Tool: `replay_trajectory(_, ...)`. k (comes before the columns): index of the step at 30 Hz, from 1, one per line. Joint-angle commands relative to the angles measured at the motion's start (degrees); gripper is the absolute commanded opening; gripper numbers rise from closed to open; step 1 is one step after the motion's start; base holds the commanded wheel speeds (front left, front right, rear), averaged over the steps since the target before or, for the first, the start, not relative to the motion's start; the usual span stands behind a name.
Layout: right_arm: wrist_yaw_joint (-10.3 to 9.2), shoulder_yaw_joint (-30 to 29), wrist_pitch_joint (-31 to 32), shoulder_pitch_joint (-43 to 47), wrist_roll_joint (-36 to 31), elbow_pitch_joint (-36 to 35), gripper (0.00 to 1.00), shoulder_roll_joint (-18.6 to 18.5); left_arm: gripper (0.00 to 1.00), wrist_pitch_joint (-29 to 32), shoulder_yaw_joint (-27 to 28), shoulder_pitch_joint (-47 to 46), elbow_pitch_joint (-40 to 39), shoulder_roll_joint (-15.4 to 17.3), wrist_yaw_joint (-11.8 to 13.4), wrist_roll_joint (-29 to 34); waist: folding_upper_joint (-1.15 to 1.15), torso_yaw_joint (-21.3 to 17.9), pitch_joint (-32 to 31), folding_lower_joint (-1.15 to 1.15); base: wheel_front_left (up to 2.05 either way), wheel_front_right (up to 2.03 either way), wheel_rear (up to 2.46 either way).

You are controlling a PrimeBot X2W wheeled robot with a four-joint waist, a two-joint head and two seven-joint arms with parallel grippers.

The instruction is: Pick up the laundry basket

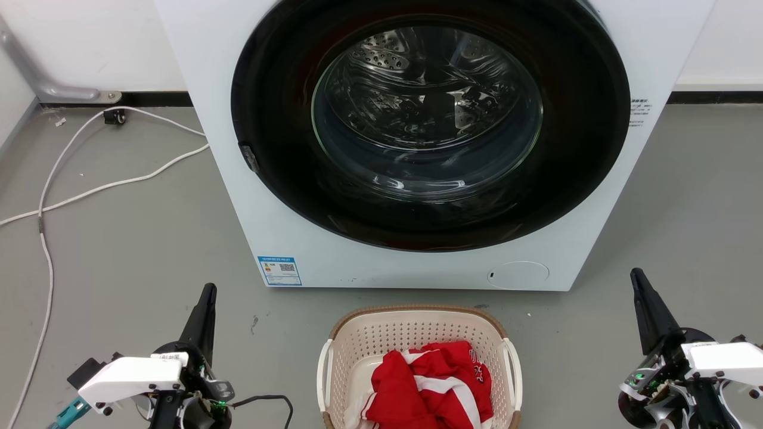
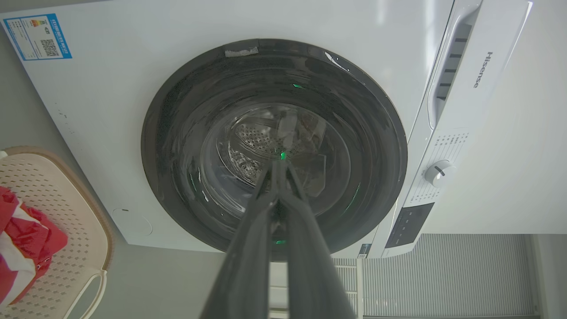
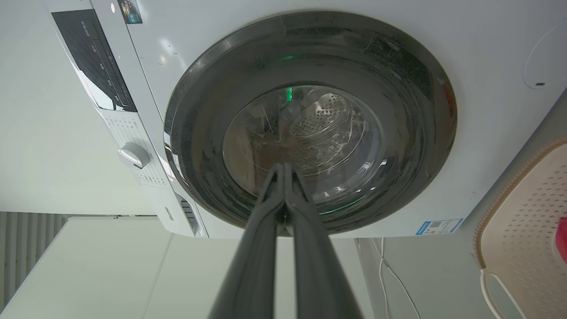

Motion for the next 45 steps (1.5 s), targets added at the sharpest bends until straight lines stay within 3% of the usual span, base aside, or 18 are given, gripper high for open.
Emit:
replay_trajectory(1, 0.02, -0.1, 0.1, -0.7, -0.2, 0.1, 0.0, 0.2, 0.0, 0.2, 0.2, -0.4, 0.0, -0.1, 0.0, 0.1, 0.0, 0.0, 0.0, 0.0, 0.0, 0.0, 0.0)
replay_trajectory(24, 0.02, -0.2, 0.3, -0.8, -0.4, 0.1, 0.0, 0.3, 0.0, 0.2, 0.3, -0.5, 0.0, -0.2, 0.0, 0.2, 0.0, 0.0, 0.0, 0.0, 0.0, 0.0, 0.0)
replay_trajectory(25, 0.0, -0.2, 0.1, 0.0, 0.0, 0.0, 1.0, 0.1, 1.0, 0.2, 0.1, 0.0, 0.0, -0.1, 0.0, 0.1, 0.0, 0.0, 0.0, 0.0, 0.0, 0.0, 0.0)
replay_trajectory(38, 0.0, 1.5, -3.1, 1.4, -2.9, -0.7, 1.0, 0.2, 1.0, -3.0, -2.1, 0.5, -1.1, -0.2, 0.0, 1.7, 0.0, 0.0, 0.1, 0.0, 0.0, 0.0, 0.0)
replay_trajectory(45, 0.0, 1.0, -4.9, 1.6, -12.7, -1.7, 1.0, 0.2, 1.0, -4.8, -2.7, 0.3, -3.2, -0.2, 0.0, 8.1, 0.0, 0.1, 0.2, 0.0, 0.0, 0.0, 0.0)
